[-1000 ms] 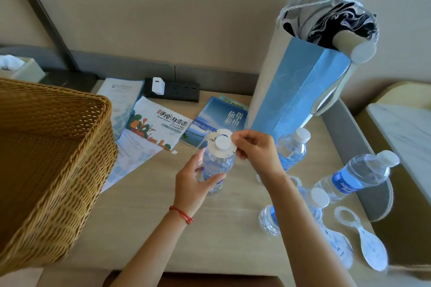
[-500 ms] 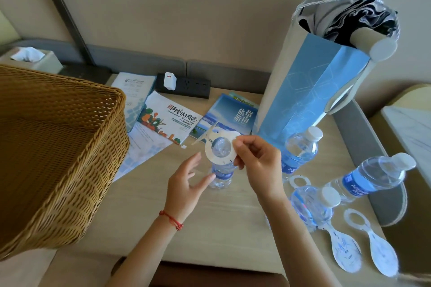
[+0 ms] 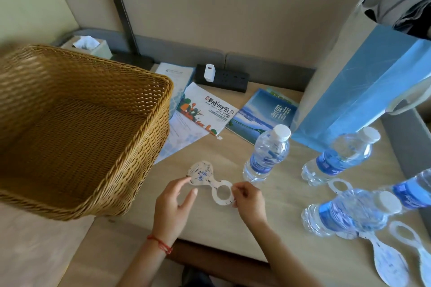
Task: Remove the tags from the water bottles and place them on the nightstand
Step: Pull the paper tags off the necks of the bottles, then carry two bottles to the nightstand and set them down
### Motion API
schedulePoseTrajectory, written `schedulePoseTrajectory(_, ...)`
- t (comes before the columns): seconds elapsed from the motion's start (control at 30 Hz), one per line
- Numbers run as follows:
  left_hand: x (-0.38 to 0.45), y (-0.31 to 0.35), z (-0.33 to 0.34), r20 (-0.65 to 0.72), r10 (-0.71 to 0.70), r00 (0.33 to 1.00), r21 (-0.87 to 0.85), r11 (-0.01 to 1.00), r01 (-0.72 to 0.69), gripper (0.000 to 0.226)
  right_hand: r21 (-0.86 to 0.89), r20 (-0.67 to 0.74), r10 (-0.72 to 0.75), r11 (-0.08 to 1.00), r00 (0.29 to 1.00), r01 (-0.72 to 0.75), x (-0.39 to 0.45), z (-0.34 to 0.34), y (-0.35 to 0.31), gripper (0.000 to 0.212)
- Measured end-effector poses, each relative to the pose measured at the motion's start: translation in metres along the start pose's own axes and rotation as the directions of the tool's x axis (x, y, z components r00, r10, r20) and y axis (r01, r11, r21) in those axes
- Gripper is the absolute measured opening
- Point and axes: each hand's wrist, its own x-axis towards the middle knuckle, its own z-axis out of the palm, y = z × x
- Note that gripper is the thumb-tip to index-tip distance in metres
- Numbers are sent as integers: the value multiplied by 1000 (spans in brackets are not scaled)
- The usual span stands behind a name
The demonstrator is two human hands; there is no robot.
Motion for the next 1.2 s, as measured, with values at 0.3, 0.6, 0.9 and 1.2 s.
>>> schedulePoseTrajectory(0.3,9,4,7,101,75,992,14,997,-77,26,-275,-108,-30,961,994,-1,-12,-12,8,15)
schedulePoseTrajectory(0.6,29,49,41,269,211,940,-110,976,-188,33,-93,-325,-281,960,903,265,-75,-75,-20,11)
schedulePoseTrajectory(0.9,60,100,68,259,315,913,-298,925,-234,59,-471,-737,-572,817,361,332,-109,-154,-20,24)
schedulePoseTrajectory(1.2,79,94,103,280,281,918,-324,928,-185,69,9,-668,-126,984,734,178,-79,-168,6,57)
